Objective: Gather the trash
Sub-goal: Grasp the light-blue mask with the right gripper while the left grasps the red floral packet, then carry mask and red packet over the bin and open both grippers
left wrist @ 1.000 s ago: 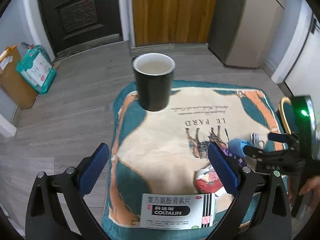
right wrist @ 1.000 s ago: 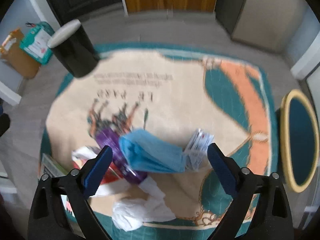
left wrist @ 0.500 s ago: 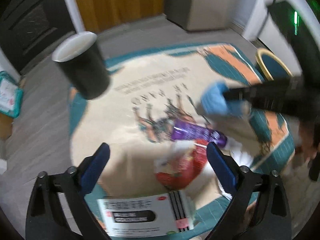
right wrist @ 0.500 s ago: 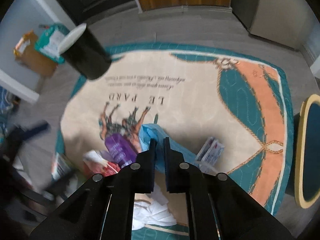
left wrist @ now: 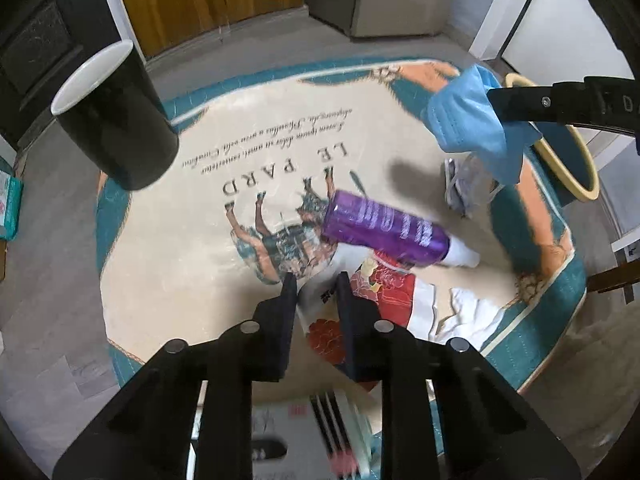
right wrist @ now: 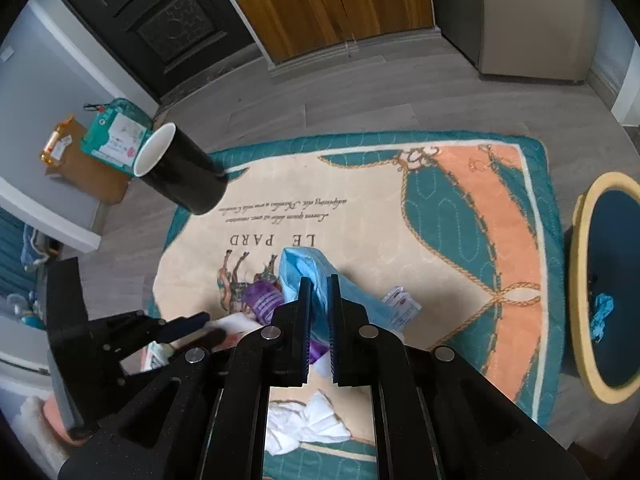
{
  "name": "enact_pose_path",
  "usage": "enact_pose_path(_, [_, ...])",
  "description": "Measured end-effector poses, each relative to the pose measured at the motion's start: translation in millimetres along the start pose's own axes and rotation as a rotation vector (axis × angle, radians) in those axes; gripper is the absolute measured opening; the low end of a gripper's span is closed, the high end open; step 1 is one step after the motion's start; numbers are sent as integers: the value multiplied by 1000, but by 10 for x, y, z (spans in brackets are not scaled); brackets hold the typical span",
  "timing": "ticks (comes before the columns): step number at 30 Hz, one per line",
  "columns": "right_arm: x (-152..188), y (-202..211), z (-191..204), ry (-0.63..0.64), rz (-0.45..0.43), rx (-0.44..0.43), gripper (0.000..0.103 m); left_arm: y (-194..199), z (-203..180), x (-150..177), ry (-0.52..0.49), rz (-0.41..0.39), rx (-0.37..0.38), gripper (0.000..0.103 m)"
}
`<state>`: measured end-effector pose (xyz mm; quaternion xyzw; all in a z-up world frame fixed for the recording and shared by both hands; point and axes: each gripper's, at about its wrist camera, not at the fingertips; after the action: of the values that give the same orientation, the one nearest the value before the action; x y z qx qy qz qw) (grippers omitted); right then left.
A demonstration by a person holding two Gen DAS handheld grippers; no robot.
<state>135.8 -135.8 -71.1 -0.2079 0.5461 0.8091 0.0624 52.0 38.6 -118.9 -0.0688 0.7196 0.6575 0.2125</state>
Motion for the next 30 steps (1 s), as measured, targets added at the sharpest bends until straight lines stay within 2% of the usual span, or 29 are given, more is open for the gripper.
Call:
enact_pose_path(7, [22, 371, -227, -53, -74, -6, 9, 295, -149, 18, -26, -67, -4, 14])
enact_pose_path(17, [14, 918, -610, -196, -204, -136, 9, 784, -156, -136, 11, -219, 14, 9])
enact_pose_path(24, [24, 1142, -761, -193, -239, -108, 9, 805, -318, -245, -9, -257, 25, 9])
enact_pose_path(30, [26, 1396, -1119, -223, -306, -69, 9, 869, -635, -456, -38, -305, 87, 9])
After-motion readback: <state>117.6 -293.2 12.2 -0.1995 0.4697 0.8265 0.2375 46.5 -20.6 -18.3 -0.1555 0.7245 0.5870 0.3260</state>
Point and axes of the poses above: each gripper's, at about its wrist camera, not at the fingertips, and y roughly against the way its jaws point, z to its left, x to its underside, and after that the axes turned 2 degrees about -z, right-handed
